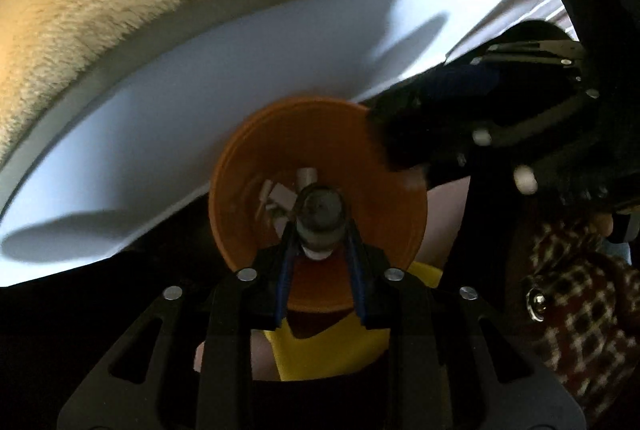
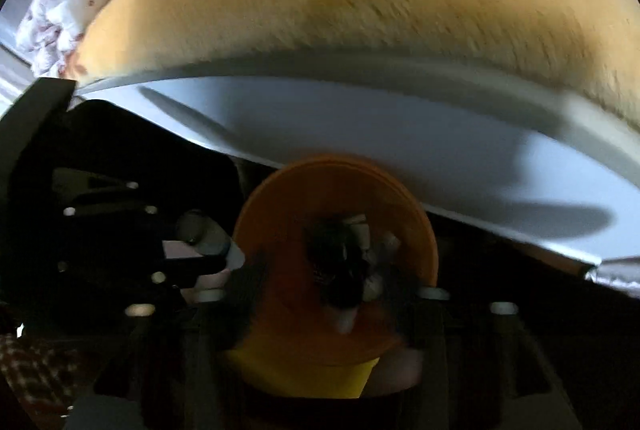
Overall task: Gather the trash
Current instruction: 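Carry both bottles to the orange bin and open both tools over it, then grasp the blue-white medicine box with the left tool while the right tool grasps the white foam tube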
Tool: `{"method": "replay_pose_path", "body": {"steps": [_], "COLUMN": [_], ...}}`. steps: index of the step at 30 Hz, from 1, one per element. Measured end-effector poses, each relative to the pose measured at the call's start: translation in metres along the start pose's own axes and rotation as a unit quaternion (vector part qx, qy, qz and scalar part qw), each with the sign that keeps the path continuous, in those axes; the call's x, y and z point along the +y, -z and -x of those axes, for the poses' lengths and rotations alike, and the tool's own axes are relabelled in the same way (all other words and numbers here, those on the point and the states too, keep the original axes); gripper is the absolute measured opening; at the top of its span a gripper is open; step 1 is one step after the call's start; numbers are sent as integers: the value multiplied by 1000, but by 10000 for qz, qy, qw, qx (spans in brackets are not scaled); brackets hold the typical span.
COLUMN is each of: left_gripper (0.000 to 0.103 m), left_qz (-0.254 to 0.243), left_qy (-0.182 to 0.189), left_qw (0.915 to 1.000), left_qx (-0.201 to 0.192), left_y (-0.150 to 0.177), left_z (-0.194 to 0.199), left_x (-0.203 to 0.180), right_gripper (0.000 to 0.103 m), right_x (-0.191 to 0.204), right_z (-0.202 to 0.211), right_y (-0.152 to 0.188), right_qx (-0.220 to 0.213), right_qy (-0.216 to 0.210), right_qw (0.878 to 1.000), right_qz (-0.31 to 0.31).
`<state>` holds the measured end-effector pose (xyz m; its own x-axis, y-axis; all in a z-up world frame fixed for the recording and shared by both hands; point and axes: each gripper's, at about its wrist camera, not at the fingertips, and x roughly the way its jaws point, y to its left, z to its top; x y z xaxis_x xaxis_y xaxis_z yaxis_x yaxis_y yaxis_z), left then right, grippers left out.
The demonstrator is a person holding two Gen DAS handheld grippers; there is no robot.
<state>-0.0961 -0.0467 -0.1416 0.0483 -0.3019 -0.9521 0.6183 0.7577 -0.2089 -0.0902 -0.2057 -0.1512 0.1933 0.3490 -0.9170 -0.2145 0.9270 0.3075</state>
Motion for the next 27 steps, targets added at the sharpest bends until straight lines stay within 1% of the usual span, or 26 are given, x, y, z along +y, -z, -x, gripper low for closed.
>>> {"method": "replay_pose_path", "body": {"steps": [1,2,3,5,7,9,10,11,12,13,15,16,18,20,22,24,27], "left_gripper": [51,56,60,60,60,60,60,60,60,60,60,61,62,63,63,63,63], "left_qz": [-10,-10,-9,-3,22,16,7,-20,-35,-40,13,80,368,738,1086,1443,1774], "left_qy": [-45,-149,-199,-150,-119,-96,-120,-194,-270,-398,-608,-742,-1058,-1223,-1301,-1413,-1577], "left_qw": [10000,9999,9998,9998,9996,9987,9978,9958,9936,9893,9823,9783,9686,9587,9498,9375,9240], "left_qx": [4,-18,-57,-105,-248,-502,-655,-898,-1095,-1400,-1770,-1933,-2221,-2459,-2629,-2834,-2997], "left_y": [0,0,0,0,5,5,4,1,-4,-9,-19,-27,-52,-74,-93,-115,-137], "left_z": [0,1,2,5,13,27,35,48,59,76,99,110,136,154,164,174,186], "left_x": [0,0,0,0,1,4,4,5,6,9,18,25,52,78,102,127,160], "right_gripper": [77,77,77,78,78,78,78,78,78,78,81,81,81,82,82,82,82], "right_x": [-1,-2,-3,-6,-8,-7,-5,-7,-5,-4,-1,1,3,7,7,9,7], "right_z": [1,4,6,15,24,38,49,55,68,76,99,106,125,137,147,151,153], "right_y": [0,0,0,-2,-3,-7,-11,-14,-19,-22,-34,-40,-51,-64,-74,-85,-94], "right_qx": [-28,-76,-127,-265,-421,-652,-834,-938,-1130,-1277,-1700,-1839,-2168,-2436,-2610,-2714,-2747], "right_qy": [58,96,97,1,-51,-96,-120,-137,-182,-203,-179,-147,-66,44,28,-33,-22], "right_qw": [10000,9999,9999,9996,9991,9978,9964,9955,9934,9916,9852,9827,9759,9694,9648,9618,9605], "right_qz": [-1,26,10,-45,-65,-17,23,42,73,92,147,168,239,299,326,354,451]}}
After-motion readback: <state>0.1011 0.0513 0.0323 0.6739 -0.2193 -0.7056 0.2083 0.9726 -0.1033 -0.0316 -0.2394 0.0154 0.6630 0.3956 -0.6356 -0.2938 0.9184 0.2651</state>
